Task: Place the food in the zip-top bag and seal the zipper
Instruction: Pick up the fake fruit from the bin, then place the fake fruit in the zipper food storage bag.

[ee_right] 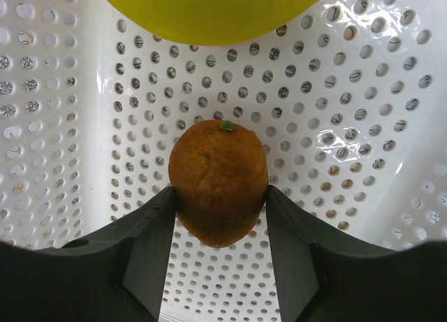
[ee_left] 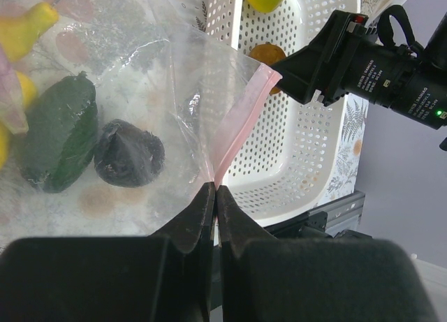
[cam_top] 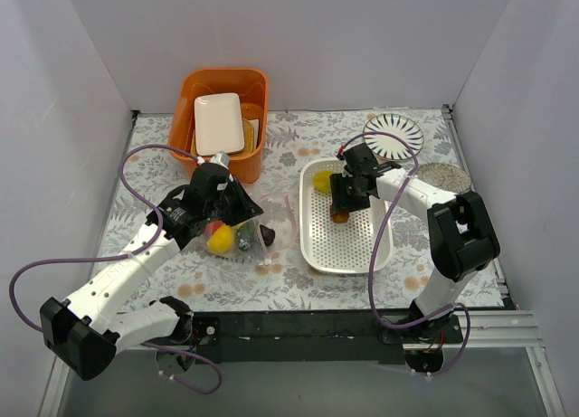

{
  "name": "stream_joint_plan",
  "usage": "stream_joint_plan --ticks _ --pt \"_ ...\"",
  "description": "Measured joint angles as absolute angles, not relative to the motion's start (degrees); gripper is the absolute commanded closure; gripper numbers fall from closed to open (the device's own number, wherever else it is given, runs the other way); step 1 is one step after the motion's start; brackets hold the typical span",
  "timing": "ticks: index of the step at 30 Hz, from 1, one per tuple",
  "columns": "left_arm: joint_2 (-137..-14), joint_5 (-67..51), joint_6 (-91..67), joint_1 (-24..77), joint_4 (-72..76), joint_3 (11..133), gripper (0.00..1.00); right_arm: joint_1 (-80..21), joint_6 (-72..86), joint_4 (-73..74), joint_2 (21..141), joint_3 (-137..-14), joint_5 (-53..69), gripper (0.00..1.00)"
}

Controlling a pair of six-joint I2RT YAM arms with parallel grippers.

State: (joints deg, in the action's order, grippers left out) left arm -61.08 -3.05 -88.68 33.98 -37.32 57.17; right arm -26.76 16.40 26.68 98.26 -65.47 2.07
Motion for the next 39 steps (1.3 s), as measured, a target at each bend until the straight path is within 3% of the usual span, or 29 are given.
stream_joint_plan --ticks 4,10,16,27,39 --pt "-61.08 -3.05 -88.71 33.98 -37.32 57.17 1.00 -26.76 16.36 26.65 98.26 -65.47 2.09 0.58" --pt "-61.10 -3.05 -88.68 33.98 -37.28 57.14 1.00 -26.76 16.32 26.65 98.26 -65.47 2.33 0.68" --pt "-61.10 -3.05 -88.71 33.98 -37.28 57.06 1.00 -27.16 17.19 26.28 95.79 -63.37 3.31 0.69" --pt "-61.71 -3.53 -88.71 33.98 -36.62 57.04 1.00 -29.23 22.72 25.47 80.47 -60.73 8.62 0.68" --pt "-63.26 -4.38 -89.14 33.98 -34.04 57.04 1.00 -40.32 32.10 17.47 73.23 -57.43 13.69 0.63"
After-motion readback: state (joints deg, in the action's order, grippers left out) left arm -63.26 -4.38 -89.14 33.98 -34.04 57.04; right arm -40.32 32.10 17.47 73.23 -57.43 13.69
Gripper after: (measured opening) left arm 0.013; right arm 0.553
